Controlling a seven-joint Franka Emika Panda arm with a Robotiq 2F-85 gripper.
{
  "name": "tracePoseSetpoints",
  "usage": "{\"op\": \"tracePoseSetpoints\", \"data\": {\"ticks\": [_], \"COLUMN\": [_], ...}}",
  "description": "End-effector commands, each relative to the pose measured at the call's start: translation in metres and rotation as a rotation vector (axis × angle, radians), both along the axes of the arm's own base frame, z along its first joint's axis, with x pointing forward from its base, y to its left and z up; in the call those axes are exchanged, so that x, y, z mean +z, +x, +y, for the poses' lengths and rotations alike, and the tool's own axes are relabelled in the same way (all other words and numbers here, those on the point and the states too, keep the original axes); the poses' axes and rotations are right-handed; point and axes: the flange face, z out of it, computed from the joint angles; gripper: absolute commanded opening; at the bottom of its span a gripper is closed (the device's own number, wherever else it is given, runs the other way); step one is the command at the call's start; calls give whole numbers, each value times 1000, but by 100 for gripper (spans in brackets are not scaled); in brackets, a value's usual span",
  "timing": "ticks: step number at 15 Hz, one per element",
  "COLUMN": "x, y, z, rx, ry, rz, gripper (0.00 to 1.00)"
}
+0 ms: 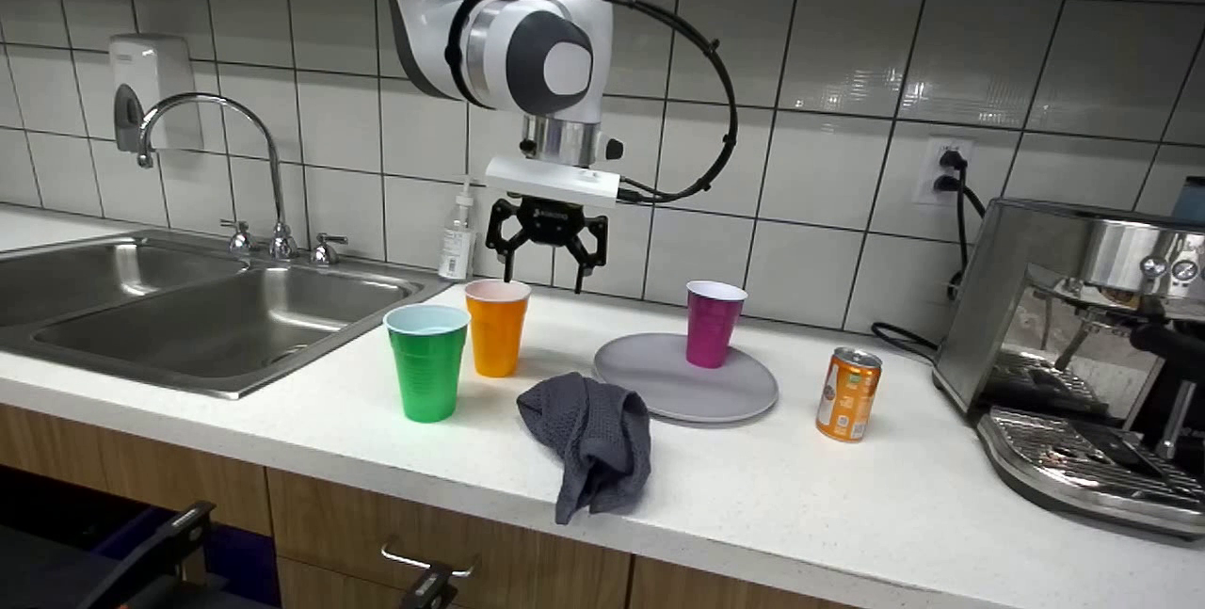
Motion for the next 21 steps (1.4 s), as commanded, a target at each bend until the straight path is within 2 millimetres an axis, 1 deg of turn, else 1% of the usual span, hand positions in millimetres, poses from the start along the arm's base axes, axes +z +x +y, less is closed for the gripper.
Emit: {"op": "tracePoseSetpoints", "data": {"ticks": [1,6,14,19,20,21], "x": [-2,-9,-26,-30,-31,-31], "y": [-1,6,13,18,20,21], "z": [6,12,17,20,20,20], "rx": [51,60,73,77,80,80], "ry": [-20,-30,-40,-36,-35,-35], "rz": [-4,-22,-17,-13,-13,-16], "gripper": [100,100,100,100,75,74]}}
